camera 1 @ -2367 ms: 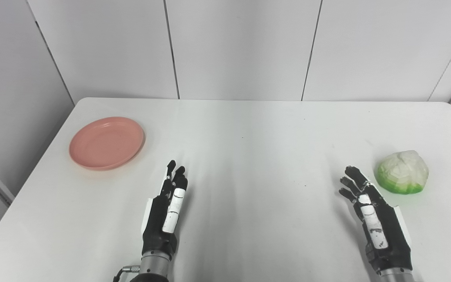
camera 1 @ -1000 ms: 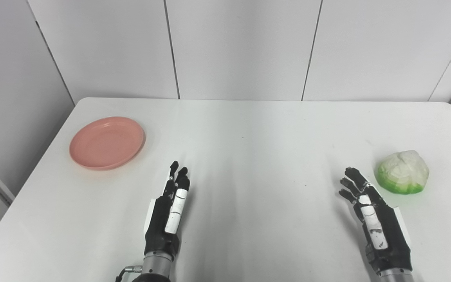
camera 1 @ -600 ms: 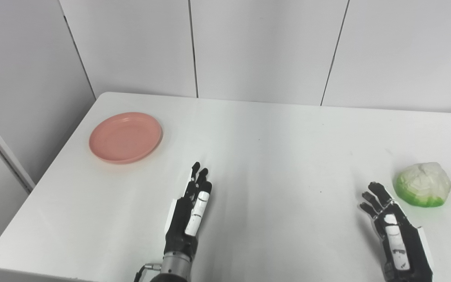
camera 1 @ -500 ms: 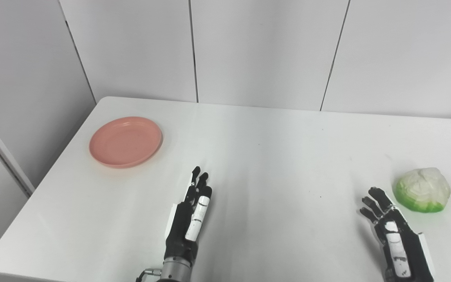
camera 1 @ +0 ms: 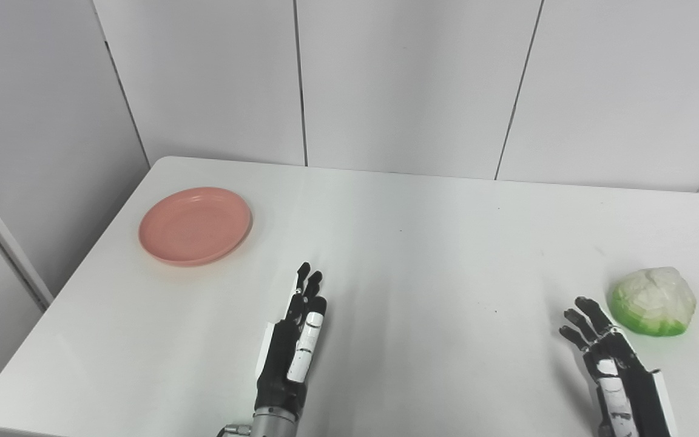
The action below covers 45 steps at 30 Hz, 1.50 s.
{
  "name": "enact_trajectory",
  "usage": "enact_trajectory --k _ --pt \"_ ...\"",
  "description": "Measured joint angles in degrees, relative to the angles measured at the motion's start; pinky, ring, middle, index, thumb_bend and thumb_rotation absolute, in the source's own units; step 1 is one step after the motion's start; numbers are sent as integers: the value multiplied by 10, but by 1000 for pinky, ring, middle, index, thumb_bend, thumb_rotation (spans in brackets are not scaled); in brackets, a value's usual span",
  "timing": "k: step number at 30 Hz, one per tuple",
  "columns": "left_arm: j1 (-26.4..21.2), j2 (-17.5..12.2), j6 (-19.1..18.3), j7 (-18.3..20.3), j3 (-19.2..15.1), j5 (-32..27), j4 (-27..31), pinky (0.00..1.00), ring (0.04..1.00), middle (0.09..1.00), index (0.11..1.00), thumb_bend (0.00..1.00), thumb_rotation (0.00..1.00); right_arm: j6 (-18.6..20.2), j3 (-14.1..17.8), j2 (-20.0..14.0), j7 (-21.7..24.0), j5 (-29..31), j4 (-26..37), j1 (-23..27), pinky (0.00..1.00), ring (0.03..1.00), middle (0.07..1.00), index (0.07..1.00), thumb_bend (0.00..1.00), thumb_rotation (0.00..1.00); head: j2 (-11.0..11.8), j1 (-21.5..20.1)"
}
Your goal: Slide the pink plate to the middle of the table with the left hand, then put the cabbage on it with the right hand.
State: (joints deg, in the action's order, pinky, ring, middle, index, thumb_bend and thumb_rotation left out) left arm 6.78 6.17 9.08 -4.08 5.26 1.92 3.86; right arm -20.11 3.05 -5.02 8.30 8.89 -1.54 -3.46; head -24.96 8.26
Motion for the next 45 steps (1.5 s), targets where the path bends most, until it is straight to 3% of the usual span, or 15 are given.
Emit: enact_trajectory --k 11,19,24,28,34,40,42,45 --pt "-1 0 18 0 -1 -7 -8 1000 1000 977 1000 604 885 -20 -2 0 1 -2 -11 1 803 847 883 809 629 806 12 -8" --pt "-1 0 20 0 -1 -8 -8 1000 1000 975 1000 596 879 -28 -2 0 1 -1 -21 1 799 845 882 809 595 804 9 -13" --pt "0 -2 23 5 -3 -8 -8 1000 998 987 1000 600 891 -29 -3 0 0 -3 -21 1 809 850 882 807 630 790 8 -23" --pt "0 -7 35 12 -5 -8 -8 996 982 999 1000 646 895 -29 -4 3 -2 -5 -21 2 788 842 875 797 663 761 10 -35" --pt "-2 -9 51 18 -9 -3 -8 893 933 950 999 754 853 -29 -6 5 -8 -18 -21 3 787 844 880 803 675 771 10 -33" --pt "-12 -19 53 19 -49 17 10 859 918 914 972 831 841 -31 -7 6 -12 -21 -21 2 769 830 866 797 684 784 11 -31" --pt "-25 -37 52 19 -72 16 25 864 912 912 968 847 842 -34 -7 5 -13 -26 -21 2 768 831 866 796 687 786 11 -31" --pt "-42 -75 45 19 -99 11 55 881 895 908 964 796 861 -37 -7 5 -14 -29 -22 2 774 833 865 797 697 790 11 -32"
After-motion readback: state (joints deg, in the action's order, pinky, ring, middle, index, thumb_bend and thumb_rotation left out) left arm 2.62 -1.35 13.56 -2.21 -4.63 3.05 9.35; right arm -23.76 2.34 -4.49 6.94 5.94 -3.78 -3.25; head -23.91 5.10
